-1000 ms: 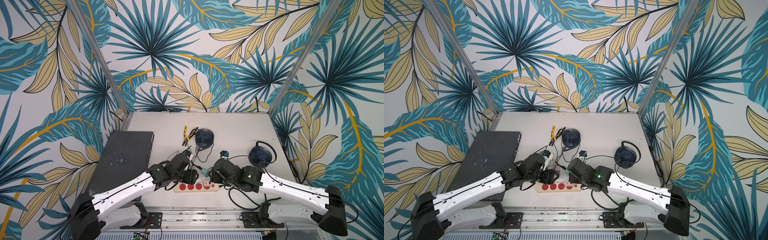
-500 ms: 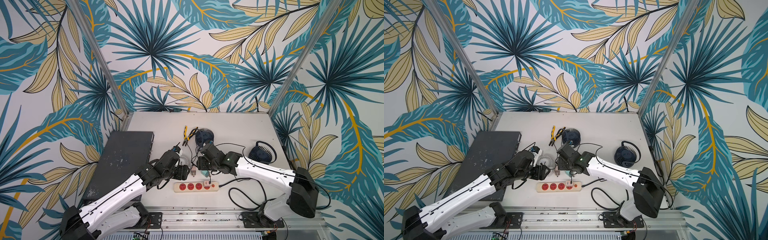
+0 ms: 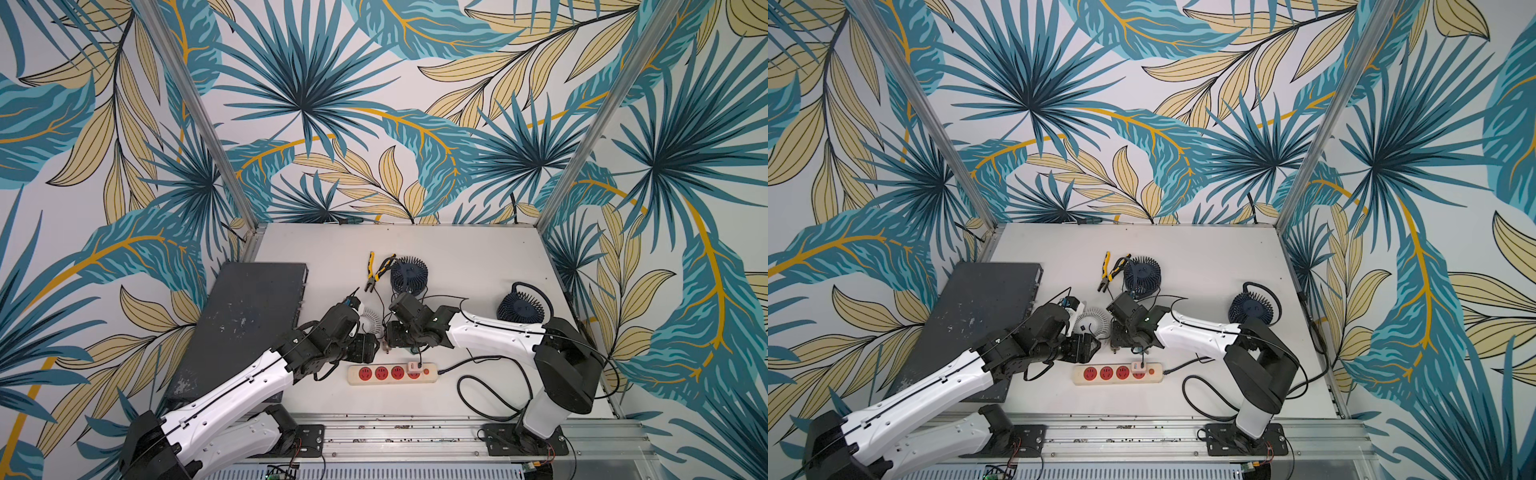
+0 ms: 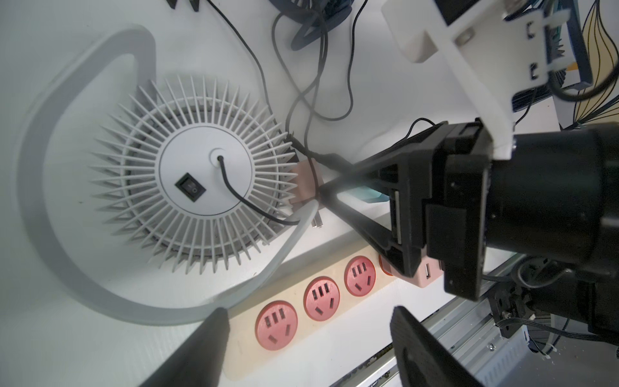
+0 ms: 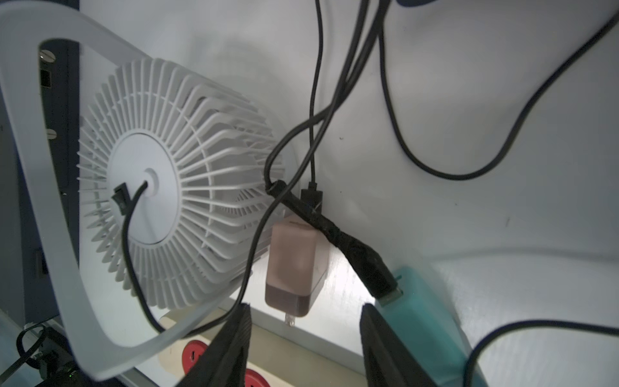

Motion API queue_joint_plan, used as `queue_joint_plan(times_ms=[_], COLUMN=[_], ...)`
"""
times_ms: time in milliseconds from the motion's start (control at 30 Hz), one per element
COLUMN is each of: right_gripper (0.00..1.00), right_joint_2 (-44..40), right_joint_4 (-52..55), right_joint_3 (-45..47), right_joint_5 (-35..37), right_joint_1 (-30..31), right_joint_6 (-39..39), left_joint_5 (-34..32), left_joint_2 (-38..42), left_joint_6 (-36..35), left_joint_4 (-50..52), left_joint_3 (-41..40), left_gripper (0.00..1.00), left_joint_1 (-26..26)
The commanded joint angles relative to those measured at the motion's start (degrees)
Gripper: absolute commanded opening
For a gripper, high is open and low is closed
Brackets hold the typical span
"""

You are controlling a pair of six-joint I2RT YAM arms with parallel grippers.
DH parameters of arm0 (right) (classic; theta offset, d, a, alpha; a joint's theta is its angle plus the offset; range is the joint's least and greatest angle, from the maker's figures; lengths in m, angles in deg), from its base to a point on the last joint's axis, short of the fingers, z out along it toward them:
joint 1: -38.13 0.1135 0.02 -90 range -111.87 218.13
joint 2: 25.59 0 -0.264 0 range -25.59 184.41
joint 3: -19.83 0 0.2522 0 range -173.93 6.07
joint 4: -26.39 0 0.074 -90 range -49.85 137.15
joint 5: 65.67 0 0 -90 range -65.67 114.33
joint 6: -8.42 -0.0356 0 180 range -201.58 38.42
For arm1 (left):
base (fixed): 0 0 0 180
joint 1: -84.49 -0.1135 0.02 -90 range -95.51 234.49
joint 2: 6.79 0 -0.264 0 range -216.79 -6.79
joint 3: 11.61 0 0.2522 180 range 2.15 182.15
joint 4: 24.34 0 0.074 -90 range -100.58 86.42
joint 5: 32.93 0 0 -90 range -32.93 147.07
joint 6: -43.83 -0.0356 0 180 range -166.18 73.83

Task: Plug the desk fan into the power strip
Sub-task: Pick up the plug from the center of the board.

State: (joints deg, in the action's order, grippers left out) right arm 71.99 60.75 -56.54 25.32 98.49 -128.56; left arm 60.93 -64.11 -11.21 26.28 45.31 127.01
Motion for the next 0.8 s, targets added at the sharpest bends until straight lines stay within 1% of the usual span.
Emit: queue_joint_plan(times_ms=[0,167,333,433,567,600,633,667,700,767], right_gripper=[0.54,0.54,0.54,0.50,0.49,0.47,0.40,0.34,0.24,0.17], right_joint_2=[0.67,3.41,5.60,7.84,9.62,9.79,10.13,10.62,10.95,8.87], right_joint_4=[-0.63,0.84,0.15,1.17,1.87,1.52,1.33,1.80,2.88,3.71], right_joint_3=[1.90,-1.01,-1.78,-3.45,-5.41,-5.35,-5.33,-5.63,-6.13,-5.04], right_joint_5=[-0.93,-1.54,-2.30,-1.89,0.76,1.59,2.18,2.65,3.08,4.20], right_joint_1=[0.41,0.91,1.28,1.25,1.26,1.30,1.26,1.30,1.34,1.48], right_joint_6=[-0.41,0.69,1.00,2.00,2.00,1.98,2.10,2.22,2.40,1.83], left_joint_5=[0.00,0.26,0.62,0.52,0.53,0.54,0.61,0.62,0.45,-0.26], left_joint_2=[0.93,0.37,-0.24,-0.01,0.13,0.04,0.02,0.02,0.14,0.99], left_joint_6=[0.50,0.50,0.49,0.59,0.70,0.64,0.70,0.72,0.80,1.02], left_joint_4=[-0.12,-0.19,-0.73,-0.65,-0.96,-1.00,-1.12,-1.17,-1.06,-0.64], left_joint_3=[-0.07,-0.35,-0.35,-0.35,-0.62,-0.62,-0.62,-0.62,-0.43,-0.19], left_gripper=[0.79,0.80,0.79,0.80,0.80,0.80,0.80,0.79,0.79,0.79], left_joint_1=[-0.30,-0.25,-0.25,-0.25,-0.25,-0.27,-0.29,-0.26,-0.25,-0.25])
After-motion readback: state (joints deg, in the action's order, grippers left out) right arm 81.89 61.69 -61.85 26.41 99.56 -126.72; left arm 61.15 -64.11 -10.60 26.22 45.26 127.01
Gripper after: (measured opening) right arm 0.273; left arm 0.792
